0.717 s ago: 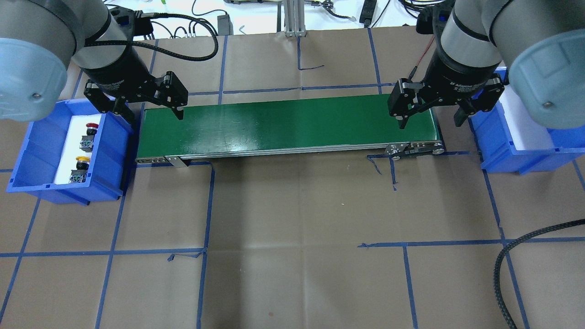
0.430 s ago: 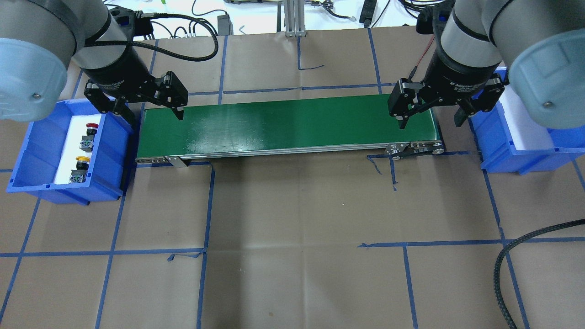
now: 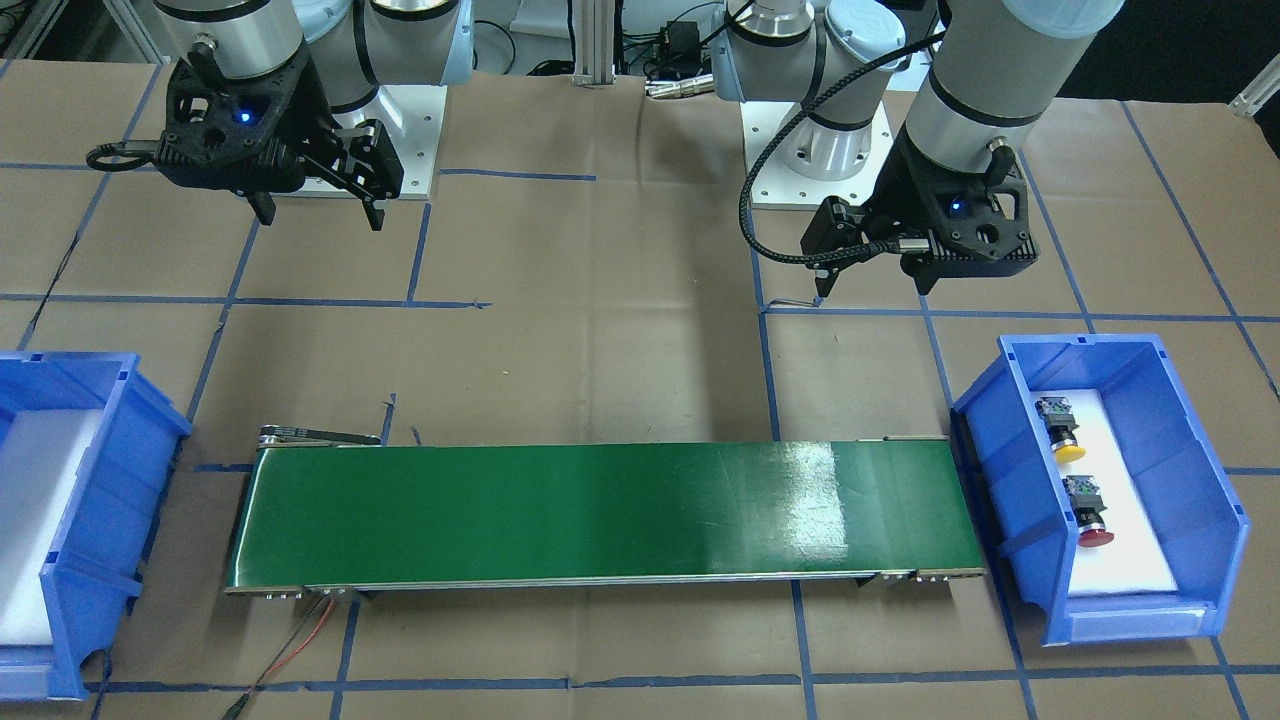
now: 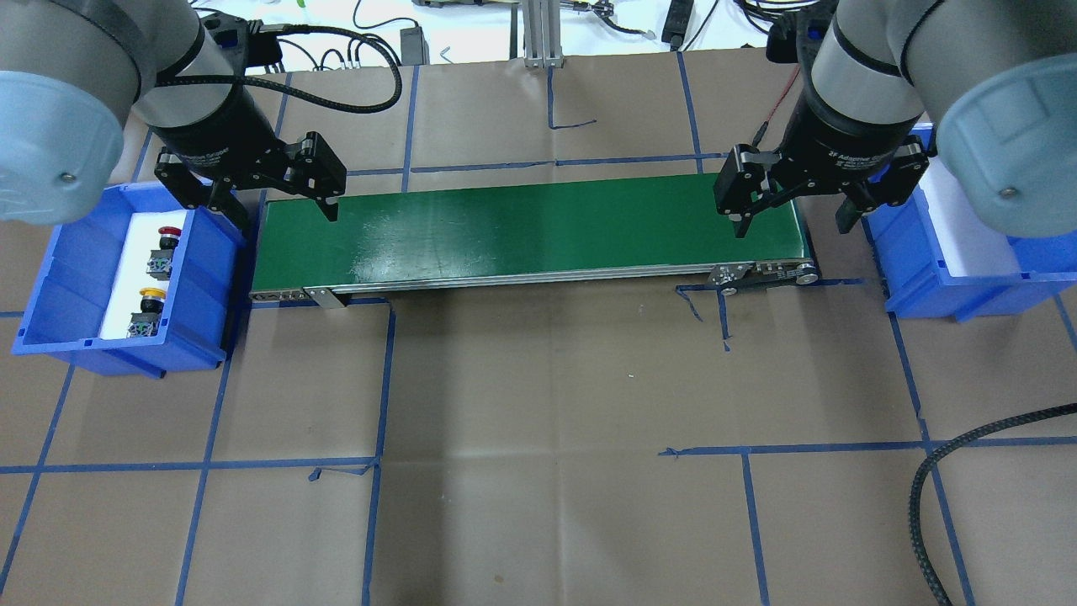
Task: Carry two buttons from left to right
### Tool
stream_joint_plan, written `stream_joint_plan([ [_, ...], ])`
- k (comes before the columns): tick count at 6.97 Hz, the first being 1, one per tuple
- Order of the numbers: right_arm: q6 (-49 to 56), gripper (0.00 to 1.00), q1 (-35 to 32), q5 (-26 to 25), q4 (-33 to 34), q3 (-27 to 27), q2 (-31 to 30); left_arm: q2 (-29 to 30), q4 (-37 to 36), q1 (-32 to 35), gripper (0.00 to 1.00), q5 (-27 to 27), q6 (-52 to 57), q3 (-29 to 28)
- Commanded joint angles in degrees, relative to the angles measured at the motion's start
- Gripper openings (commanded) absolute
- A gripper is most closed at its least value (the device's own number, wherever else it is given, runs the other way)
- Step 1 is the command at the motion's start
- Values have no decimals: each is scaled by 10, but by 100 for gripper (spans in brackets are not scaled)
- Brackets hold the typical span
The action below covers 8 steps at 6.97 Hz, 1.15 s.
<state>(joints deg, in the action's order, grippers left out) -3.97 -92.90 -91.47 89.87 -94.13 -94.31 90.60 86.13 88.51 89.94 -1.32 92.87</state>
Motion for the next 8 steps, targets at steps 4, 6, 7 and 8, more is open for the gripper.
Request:
stream_joint_plan([
  [4, 0, 100, 0, 1, 0, -1, 0, -4, -7, -31, 100, 8, 68, -1],
  [6, 0, 100, 0, 0, 0, -1, 0, -7, 1, -130, 100, 8, 160, -5],
  [7, 0, 100, 0, 1, 0, -1, 0, -7, 2, -186, 100, 8, 226, -4],
  [8, 0, 100, 0, 0, 0, -1, 0, -5, 2, -238, 100, 7, 275, 7],
])
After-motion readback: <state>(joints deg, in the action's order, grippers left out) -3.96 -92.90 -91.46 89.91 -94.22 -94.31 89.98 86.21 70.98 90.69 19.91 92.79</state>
